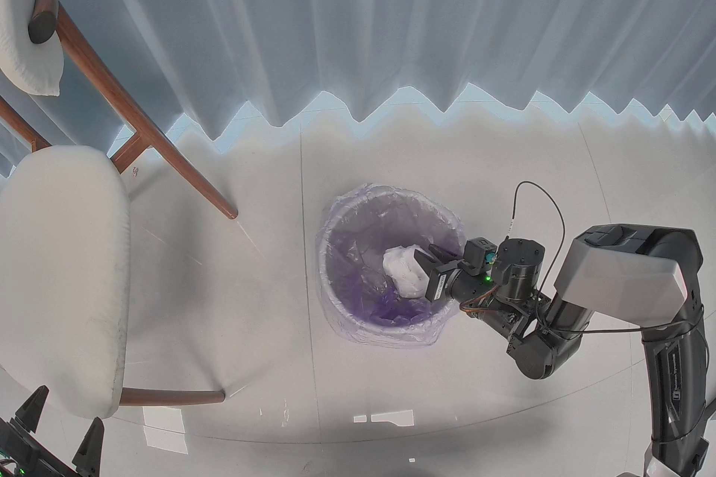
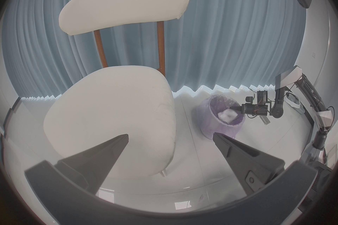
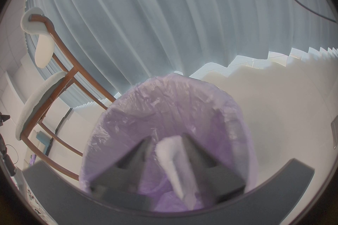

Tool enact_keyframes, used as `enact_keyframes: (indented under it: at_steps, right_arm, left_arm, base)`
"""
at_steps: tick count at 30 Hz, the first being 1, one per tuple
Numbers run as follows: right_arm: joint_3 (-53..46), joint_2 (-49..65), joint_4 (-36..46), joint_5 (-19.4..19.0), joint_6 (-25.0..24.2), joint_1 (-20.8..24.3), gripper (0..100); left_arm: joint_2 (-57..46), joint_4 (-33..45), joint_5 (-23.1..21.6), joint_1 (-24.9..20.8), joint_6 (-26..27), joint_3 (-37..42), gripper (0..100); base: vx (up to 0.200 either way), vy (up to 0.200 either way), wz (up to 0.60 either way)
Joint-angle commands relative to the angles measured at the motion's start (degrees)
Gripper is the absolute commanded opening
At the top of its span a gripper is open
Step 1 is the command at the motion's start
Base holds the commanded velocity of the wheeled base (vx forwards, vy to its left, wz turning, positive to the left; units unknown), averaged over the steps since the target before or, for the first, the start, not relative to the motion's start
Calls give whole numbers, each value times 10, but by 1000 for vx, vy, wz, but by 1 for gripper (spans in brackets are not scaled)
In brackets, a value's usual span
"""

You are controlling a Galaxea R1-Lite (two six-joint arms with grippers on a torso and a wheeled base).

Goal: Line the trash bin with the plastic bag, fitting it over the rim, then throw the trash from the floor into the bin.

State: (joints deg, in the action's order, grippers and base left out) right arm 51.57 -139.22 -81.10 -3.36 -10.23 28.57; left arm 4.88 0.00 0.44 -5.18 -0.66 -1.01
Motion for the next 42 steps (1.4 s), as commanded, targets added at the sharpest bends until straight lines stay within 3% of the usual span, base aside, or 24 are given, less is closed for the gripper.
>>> enact_keyframes:
  at_steps: [1, 6, 10, 14, 17, 18, 19, 23, 27, 30, 37, 39, 42]
  right_arm:
    - [3, 12, -1, -1, -2, 4, 100]
    - [-1, 54, 1, 0, -2, 5, 100]
    - [-26, 151, 9, 0, -2, -2, 100]
    - [-104, 274, 31, 5, -2, -41, 100]
    - [-204, 365, 31, 17, -1, -99, 100]
    - [-204, 365, 31, 17, -1, -99, 100]
    - [-277, 430, 30, 18, 0, -150, 100]
    - [-411, 587, 35, 17, 2, -262, 100]
    - [-498, 750, 68, 16, 3, -331, 100]
    - [-516, 881, 165, 20, 8, -359, 100]
    - [-513, 1287, 631, 8, 58, -367, 100]
    - [-516, 1354, 733, 8, 79, -365, 100]
    - [-516, 1332, 773, 35, 81, -365, 100]
  left_arm:
    - [2, 0, 0, 0, 0, 10, 100]
    - [2, 0, 0, 0, 0, 10, 100]
    - [2, -1, 0, 0, 0, 10, 100]
    - [2, -1, 1, 0, -1, 10, 100]
    - [2, -1, 1, 0, -2, 10, 100]
    - [2, -1, 1, 0, -2, 10, 100]
    - [2, -1, 1, 0, -2, 10, 100]
    - [2, -1, 2, 0, -5, 10, 100]
    - [2, -2, 2, 1, -7, 10, 100]
    - [2, -2, 2, 0, -7, 10, 100]
    - [2, -2, 2, 0, -7, 10, 100]
    - [2, -2, 2, 0, -6, 10, 100]
    - [2, -2, 2, 0, -6, 10, 100]
  base:
    - [0, 0, 0]
    - [0, 0, 0]
    - [0, 0, 0]
    - [0, 0, 0]
    - [0, 0, 0]
    - [0, 0, 0]
    - [0, 0, 0]
    - [0, 0, 0]
    - [0, 0, 0]
    - [0, 0, 0]
    - [0, 0, 0]
    - [0, 0, 0]
    - [0, 0, 0]
